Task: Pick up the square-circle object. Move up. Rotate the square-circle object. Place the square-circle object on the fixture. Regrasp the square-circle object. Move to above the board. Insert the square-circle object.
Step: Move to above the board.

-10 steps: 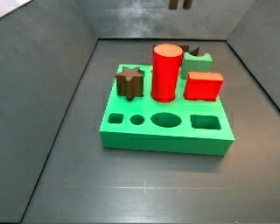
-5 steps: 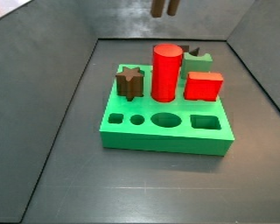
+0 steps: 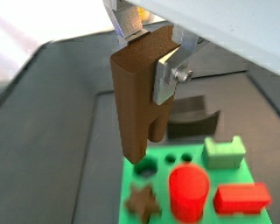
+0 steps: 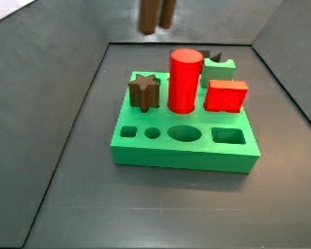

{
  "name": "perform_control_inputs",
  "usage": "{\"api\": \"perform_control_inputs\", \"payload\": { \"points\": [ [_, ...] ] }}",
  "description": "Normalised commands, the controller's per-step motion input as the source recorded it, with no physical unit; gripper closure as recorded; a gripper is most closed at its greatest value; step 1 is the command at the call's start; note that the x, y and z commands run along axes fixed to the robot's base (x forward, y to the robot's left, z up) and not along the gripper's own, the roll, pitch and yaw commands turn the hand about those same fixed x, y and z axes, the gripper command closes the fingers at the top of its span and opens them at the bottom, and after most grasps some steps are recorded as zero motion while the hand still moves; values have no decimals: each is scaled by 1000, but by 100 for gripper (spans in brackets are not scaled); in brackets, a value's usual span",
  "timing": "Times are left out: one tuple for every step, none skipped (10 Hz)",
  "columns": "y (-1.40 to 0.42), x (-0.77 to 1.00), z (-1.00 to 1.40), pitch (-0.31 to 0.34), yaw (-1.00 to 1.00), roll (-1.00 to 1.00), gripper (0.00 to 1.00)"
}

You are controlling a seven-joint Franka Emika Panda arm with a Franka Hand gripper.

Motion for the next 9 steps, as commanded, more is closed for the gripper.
{"api": "perform_control_inputs", "payload": {
  "points": [
    [-583, -335, 126, -123, 1000, -161, 100],
    [-411, -240, 86, -130, 1000, -156, 100],
    [-192, -122, 28, -149, 1000, -146, 100],
    [-114, -85, 17, -169, 1000, -134, 100],
    [-42, -73, 6, -203, 1000, -116, 100],
    [-14, -70, 6, -225, 1000, -106, 100],
    [-1, -67, -1, -262, 1000, -95, 100],
    [8, -61, -1, -308, 1000, -79, 100],
    [8, -61, -2, -269, 760, -46, 100]
  ]
}}
